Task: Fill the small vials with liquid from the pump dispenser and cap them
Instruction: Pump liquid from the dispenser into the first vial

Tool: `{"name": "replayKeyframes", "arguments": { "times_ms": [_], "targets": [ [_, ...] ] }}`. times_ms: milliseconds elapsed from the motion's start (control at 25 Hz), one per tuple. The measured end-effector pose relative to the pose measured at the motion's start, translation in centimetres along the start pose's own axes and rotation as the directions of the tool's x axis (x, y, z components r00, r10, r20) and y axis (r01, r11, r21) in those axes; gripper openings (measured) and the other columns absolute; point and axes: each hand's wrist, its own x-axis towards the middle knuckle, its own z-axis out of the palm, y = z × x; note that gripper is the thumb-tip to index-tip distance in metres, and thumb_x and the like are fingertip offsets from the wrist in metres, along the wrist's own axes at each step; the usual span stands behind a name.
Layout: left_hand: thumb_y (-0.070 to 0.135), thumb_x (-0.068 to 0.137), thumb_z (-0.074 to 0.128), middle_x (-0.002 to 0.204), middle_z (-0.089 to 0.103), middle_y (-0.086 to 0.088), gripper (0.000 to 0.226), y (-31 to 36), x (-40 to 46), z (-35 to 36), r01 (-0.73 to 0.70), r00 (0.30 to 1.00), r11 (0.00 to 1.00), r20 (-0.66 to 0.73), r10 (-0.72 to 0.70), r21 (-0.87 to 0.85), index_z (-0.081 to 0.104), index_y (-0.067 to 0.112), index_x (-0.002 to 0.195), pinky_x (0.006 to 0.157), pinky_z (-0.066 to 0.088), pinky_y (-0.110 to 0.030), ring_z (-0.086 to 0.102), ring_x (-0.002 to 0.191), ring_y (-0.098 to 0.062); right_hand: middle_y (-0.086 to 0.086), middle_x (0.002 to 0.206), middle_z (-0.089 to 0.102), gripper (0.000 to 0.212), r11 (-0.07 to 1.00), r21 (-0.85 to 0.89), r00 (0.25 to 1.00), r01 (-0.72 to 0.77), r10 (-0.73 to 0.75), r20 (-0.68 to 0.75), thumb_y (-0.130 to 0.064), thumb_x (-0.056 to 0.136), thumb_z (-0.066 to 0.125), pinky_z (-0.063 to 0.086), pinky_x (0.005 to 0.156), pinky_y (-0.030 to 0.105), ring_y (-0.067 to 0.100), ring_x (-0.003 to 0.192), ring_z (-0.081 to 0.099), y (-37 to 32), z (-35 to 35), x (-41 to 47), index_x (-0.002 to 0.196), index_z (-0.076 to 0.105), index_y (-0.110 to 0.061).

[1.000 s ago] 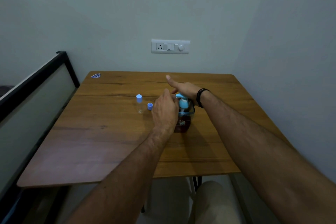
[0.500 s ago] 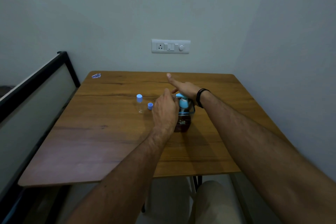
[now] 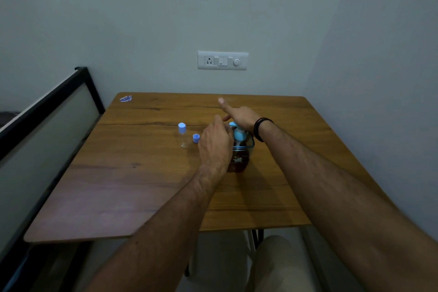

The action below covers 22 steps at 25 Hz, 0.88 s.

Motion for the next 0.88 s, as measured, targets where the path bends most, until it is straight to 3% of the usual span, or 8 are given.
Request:
{"name": "replayKeyframes", "arguments": {
  "times_ms": [120,240,280,360,520,720,880],
  "targets": [
    [0.026,0.106,0.045,0.084,0.052,0.005,0.011,-0.07,0.23,0.31,0.002,1.000,1.000,0.003,-0.002,0.001,0.045,0.018,0.098,0.061,0.030,-0.026,0.048,0.077,-0.014,0.005,0.135,0.062,0.058,0.998,-0.060,0.998,0.032,-0.035,-0.056,-0.060,0.103,0.041,0.043,0.073,0.030,0.018,0.097,0.056,0.31,0.17,0.56,0.118,0.073,-0.014],
    [0.026,0.106,0.046,0.082,0.051,0.006,0.013,-0.09,0.21,0.32,0.004,1.000,1.000,0.003,-0.004,-0.007,0.044,0.019,0.096,0.057,0.027,-0.023,0.050,0.076,-0.012,0.000,0.125,0.056,0.084,0.999,0.017,0.997,-0.044,0.043,0.063,-0.085,0.086,0.041,0.047,0.098,0.041,0.023,0.109,0.058,-0.09,-0.51,-0.06,0.127,0.068,-0.016],
    [0.026,0.106,0.046,0.081,0.050,0.007,0.013,-0.11,0.23,0.36,0.006,1.000,1.000,0.002,-0.006,-0.009,0.043,0.019,0.096,0.055,0.026,-0.022,0.049,0.076,-0.012,-0.001,0.121,0.054,0.092,0.998,0.038,0.995,-0.058,0.054,0.083,-0.090,0.080,0.040,0.046,0.099,0.043,0.023,0.110,0.057,-0.12,-0.61,-0.28,0.129,0.066,-0.017],
    [0.026,0.106,0.046,0.080,0.048,0.008,0.013,-0.21,0.24,0.40,0.005,1.000,1.000,0.000,-0.005,0.001,0.043,0.019,0.096,0.054,0.025,-0.022,0.049,0.075,-0.012,-0.004,0.120,0.053,0.088,0.999,0.038,0.999,-0.019,0.017,0.052,-0.086,0.087,0.036,0.041,0.090,0.037,0.020,0.107,0.053,-0.01,-0.31,-0.21,0.130,0.067,-0.015],
    [0.026,0.106,0.047,0.086,0.052,0.006,0.011,-0.12,0.23,0.27,0.011,1.000,1.000,0.013,-0.011,-0.006,0.049,0.016,0.102,0.065,0.032,-0.025,0.048,0.079,-0.012,0.007,0.137,0.062,0.057,0.995,-0.084,0.996,0.054,-0.059,-0.061,-0.057,0.104,0.038,0.039,0.080,0.034,0.019,0.097,0.055,0.26,0.25,0.51,0.110,0.077,-0.016],
    [0.026,0.106,0.048,0.087,0.052,0.007,0.011,-0.15,0.32,0.36,0.011,1.000,1.000,0.005,-0.011,-0.011,0.049,0.016,0.103,0.066,0.033,-0.025,0.052,0.081,-0.013,0.007,0.142,0.054,0.093,0.999,0.025,0.996,-0.038,0.036,0.081,-0.093,0.079,0.036,0.043,0.095,0.044,0.024,0.110,0.053,-0.17,-0.39,-0.16,0.126,0.069,-0.019],
    [0.025,0.106,0.048,0.089,0.051,0.008,0.012,-0.10,0.26,0.40,0.011,1.000,1.000,0.011,-0.011,-0.009,0.053,0.015,0.110,0.068,0.034,-0.025,0.047,0.081,-0.011,0.006,0.137,0.061,0.068,0.996,-0.079,0.999,0.039,-0.042,-0.027,-0.070,0.099,0.037,0.040,0.083,0.034,0.018,0.097,0.055,0.16,0.10,0.32,0.119,0.073,-0.016]
  ]
}}
